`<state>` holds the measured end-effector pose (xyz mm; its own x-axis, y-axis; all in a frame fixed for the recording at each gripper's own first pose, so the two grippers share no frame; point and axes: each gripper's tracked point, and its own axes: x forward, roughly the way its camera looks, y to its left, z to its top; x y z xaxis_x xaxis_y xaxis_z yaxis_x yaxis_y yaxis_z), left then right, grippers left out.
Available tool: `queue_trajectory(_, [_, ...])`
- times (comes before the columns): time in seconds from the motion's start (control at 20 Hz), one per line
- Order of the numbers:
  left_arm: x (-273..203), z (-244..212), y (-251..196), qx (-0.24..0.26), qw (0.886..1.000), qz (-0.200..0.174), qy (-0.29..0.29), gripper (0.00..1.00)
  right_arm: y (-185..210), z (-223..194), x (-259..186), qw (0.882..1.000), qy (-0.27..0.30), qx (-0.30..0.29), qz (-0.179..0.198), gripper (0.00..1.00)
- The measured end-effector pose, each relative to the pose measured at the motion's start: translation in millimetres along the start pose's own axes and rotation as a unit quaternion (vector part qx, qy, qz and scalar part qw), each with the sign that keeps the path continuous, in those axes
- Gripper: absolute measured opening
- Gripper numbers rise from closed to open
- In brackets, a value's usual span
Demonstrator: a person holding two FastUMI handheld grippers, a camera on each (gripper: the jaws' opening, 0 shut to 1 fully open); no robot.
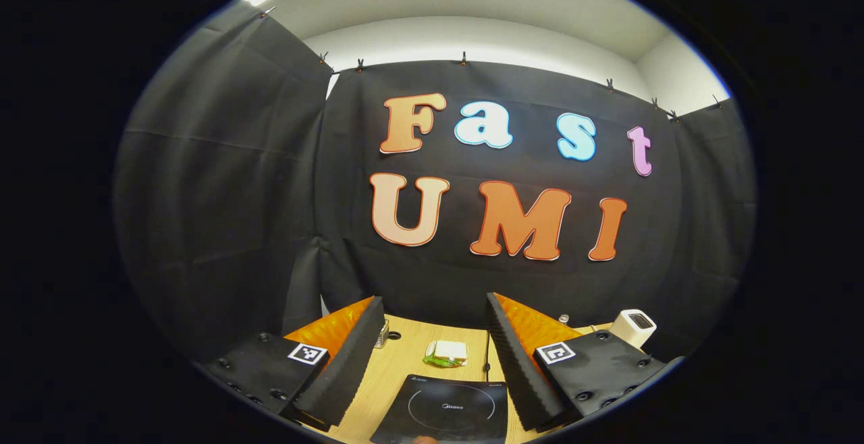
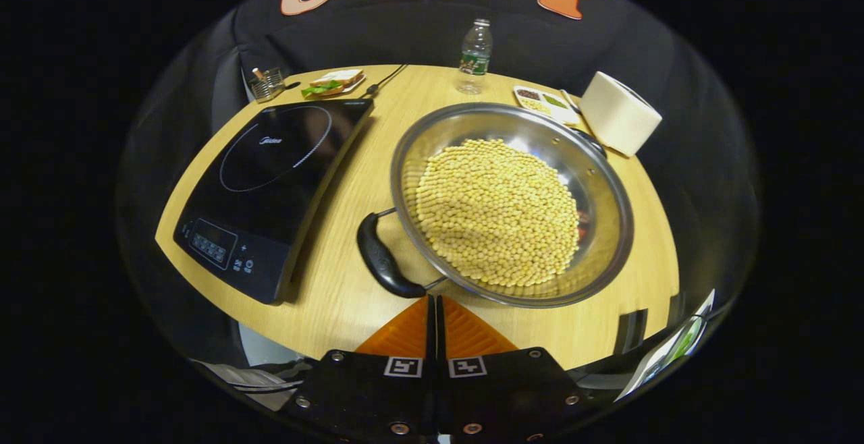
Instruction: First push the handle of the pot to place it horizontally, then grasp the pot with both hands and set it on the induction cooktop.
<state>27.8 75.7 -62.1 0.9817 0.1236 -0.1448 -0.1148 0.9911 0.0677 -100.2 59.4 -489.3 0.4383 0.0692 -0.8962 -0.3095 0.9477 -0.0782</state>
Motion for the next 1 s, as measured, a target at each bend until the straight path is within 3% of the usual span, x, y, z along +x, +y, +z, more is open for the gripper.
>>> queue_trajectory(0.3, [-7,3,29,-0.002,1.0,0.028,-0.002,0.98,40,14,2,0.999,-0.001,-0.028,0.041,0.0])
queue_trajectory(0.6, [-15,1,56,-0.012,0.998,0.053,-0.007,0.98,47,24,4,0.998,-0.004,-0.04,0.052,0.0])
queue_trajectory(0.85, [-16,-3,66,-0.018,0.998,0.065,-0.003,0.98,24,-3,6,0.999,0.025,-0.038,0.023,0.0])
queue_trajectory(1.0, [-15,-3,60,-0.018,0.998,0.06,-0.003,0.98,13,1,3,1.0,0.017,-0.012,0.016,0.0])
